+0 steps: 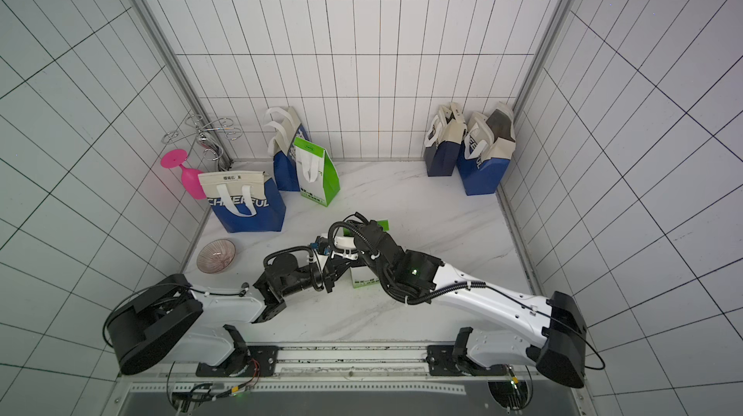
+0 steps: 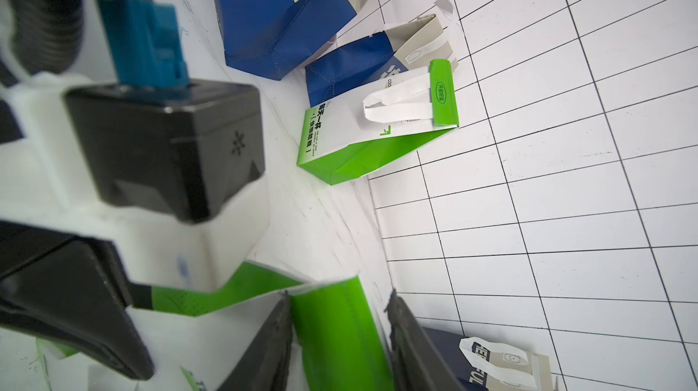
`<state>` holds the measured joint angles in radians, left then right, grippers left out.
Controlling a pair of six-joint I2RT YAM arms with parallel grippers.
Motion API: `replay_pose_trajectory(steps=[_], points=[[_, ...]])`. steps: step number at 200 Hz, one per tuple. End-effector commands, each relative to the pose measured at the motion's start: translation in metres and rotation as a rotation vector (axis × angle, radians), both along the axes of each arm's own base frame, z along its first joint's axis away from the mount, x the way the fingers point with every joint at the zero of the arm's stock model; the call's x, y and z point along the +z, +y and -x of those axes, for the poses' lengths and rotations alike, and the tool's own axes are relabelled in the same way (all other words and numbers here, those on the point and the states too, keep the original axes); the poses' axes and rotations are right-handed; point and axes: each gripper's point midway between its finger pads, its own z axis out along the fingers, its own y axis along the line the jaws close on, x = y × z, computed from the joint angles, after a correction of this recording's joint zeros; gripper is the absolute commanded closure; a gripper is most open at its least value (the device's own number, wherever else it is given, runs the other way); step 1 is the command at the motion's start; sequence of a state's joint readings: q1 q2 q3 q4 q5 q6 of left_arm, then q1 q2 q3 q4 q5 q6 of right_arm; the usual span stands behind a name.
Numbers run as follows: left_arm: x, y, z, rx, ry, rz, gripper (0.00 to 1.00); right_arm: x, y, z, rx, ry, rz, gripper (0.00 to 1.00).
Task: Open the takeout bag
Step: Open the takeout bag at the center of the board.
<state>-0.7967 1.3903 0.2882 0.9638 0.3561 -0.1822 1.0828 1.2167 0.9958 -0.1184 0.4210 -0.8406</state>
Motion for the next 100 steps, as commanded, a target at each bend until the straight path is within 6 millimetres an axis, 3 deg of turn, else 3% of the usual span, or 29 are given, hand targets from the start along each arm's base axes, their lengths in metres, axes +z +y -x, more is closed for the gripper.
replay_pose_trajectory(steps=[1,100], points=[[0.011,-0.006,0.006,-0.042,-0.037,0.012,1.0,-0.002,0.0,-0.003,-0.017,-0.022,0.015,0.6],[0.011,-0.007,0.007,-0.046,-0.038,0.011,1.0,-0.017,0.0,0.0,-0.014,-0.007,0.023,0.59]])
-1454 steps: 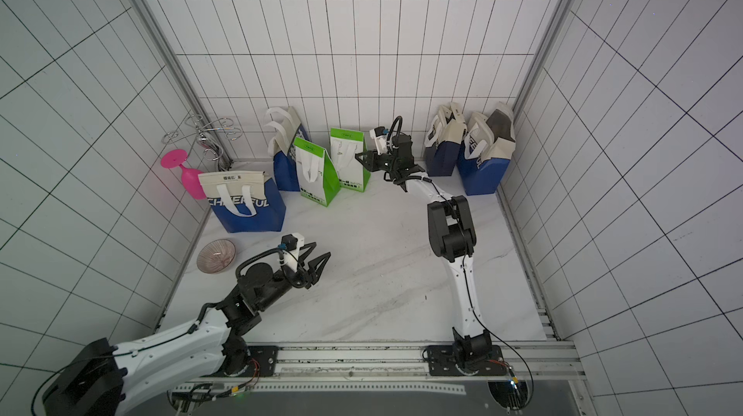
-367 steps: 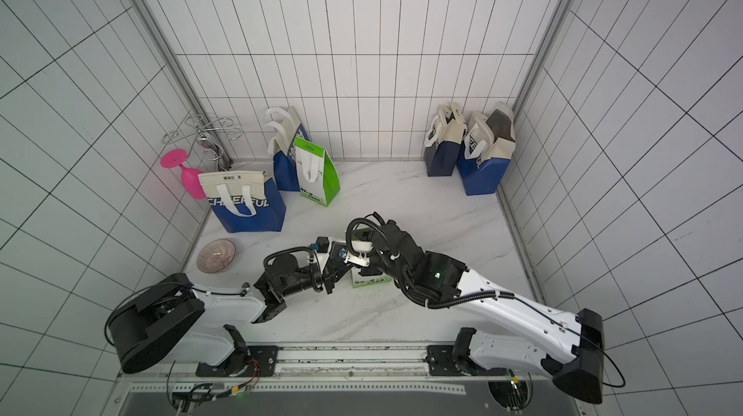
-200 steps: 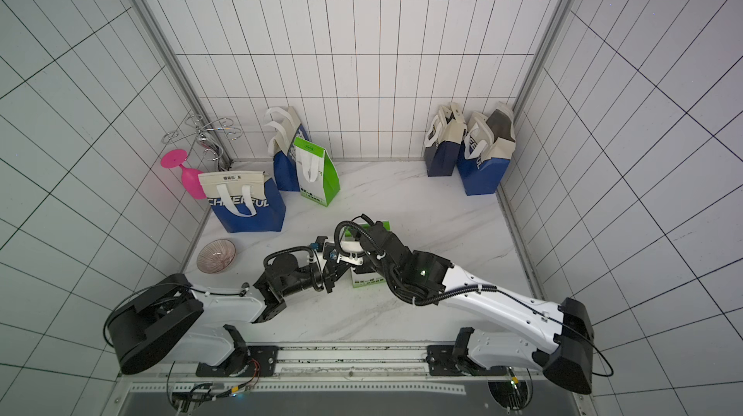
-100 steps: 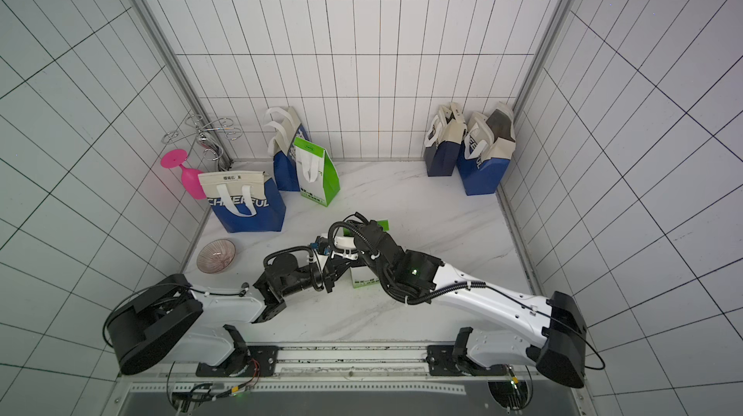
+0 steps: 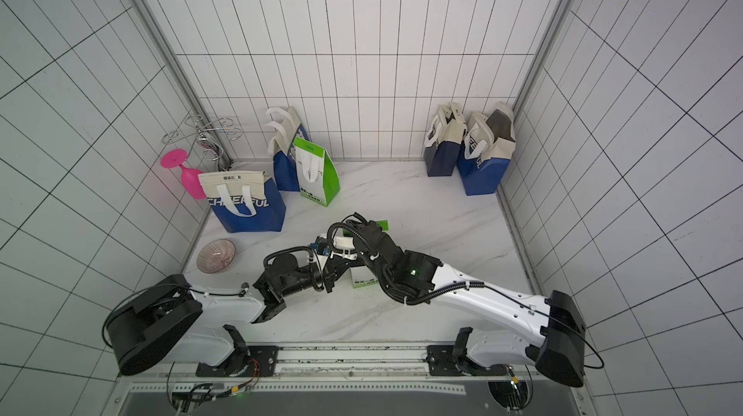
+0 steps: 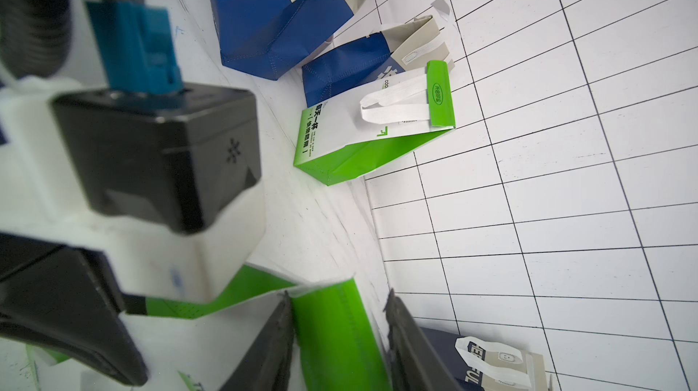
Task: Open the takeout bag
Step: Open the takeout bag at the center of the board.
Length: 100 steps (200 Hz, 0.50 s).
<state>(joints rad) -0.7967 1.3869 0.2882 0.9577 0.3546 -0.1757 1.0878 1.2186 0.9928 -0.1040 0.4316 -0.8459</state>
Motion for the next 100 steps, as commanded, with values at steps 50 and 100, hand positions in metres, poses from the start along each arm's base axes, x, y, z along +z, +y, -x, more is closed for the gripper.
replay_pose_trajectory(steps=[50,100], points=[[0.01,-0.007,0.007,-0.046,-0.03,0.013,1.0,-0.007,-0.001,-0.003,-0.033,-0.004,-0.016,0.7],[0.011,-0.007,0.006,-0.044,-0.032,0.013,1.0,0.002,-0.003,-0.006,-0.048,-0.009,-0.044,0.83]])
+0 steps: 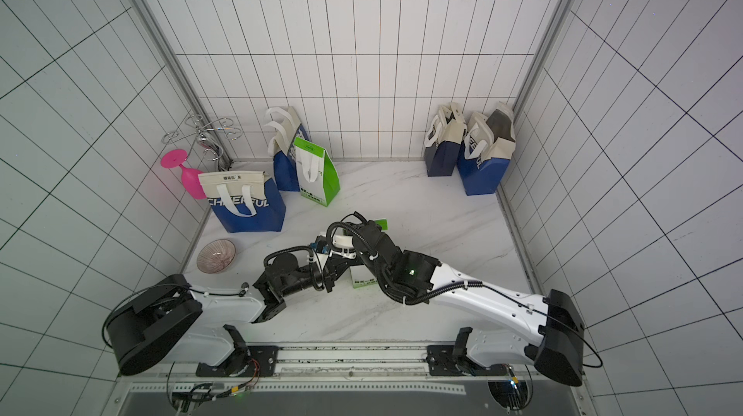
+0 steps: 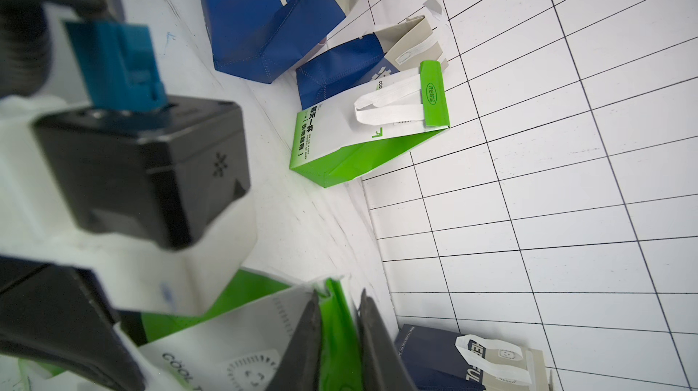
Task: Open the takeout bag
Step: Open the takeout bag at the center of the board.
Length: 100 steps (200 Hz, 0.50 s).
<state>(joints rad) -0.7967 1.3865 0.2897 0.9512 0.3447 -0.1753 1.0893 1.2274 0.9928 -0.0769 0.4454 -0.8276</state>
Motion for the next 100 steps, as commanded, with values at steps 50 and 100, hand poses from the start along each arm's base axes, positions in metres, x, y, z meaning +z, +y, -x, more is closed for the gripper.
replay_pose_trajectory(steps=[50,100], points=[[0.012,-0.007,0.008,-0.053,-0.034,0.014,1.0,0.011,-0.01,-0.006,-0.037,0.033,-0.079,0.9],[0.011,-0.007,0.009,-0.054,-0.033,0.012,1.0,0.017,-0.015,-0.008,-0.039,0.121,-0.126,0.94]])
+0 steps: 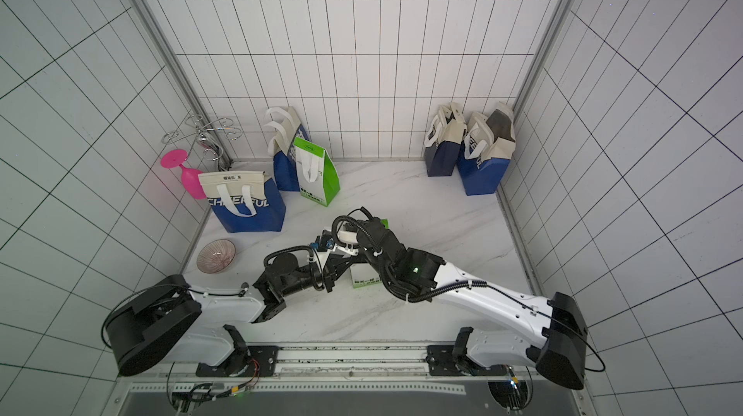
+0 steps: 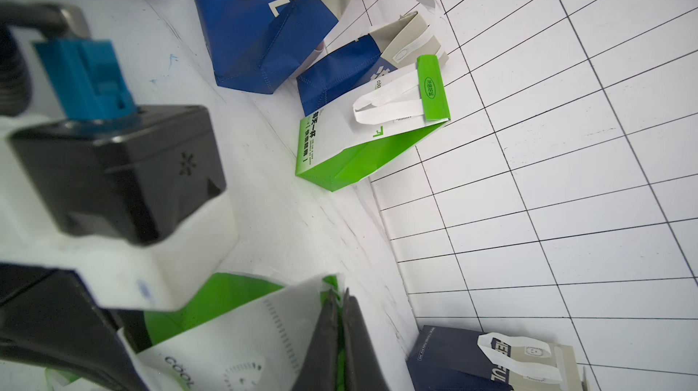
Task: Open the takeout bag
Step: Open the takeout bag at the center of the board.
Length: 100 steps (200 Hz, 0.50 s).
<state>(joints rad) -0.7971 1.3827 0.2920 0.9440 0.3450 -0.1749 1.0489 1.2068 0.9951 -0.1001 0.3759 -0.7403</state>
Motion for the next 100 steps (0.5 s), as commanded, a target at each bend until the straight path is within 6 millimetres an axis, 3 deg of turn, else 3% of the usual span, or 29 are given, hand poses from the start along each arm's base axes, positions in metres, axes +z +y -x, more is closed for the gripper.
replay_pose_trajectory(steps=[1,22,64,100], points=[[0.011,-0.007,0.009,-0.053,-0.034,0.014,1.0,0.016,-0.01,-0.005,-0.031,0.054,-0.045,0.94],[0.01,-0.006,0.009,-0.052,-0.034,0.012,1.0,0.016,-0.011,-0.008,-0.04,0.091,-0.052,0.9],[0.011,-0.006,0.009,-0.052,-0.034,0.012,1.0,0.007,-0.016,-0.012,-0.07,0.064,-0.046,0.65],[0.011,-0.007,0.009,-0.054,-0.031,0.012,1.0,-0.001,-0.016,-0.007,-0.05,-0.012,-0.062,0.62]])
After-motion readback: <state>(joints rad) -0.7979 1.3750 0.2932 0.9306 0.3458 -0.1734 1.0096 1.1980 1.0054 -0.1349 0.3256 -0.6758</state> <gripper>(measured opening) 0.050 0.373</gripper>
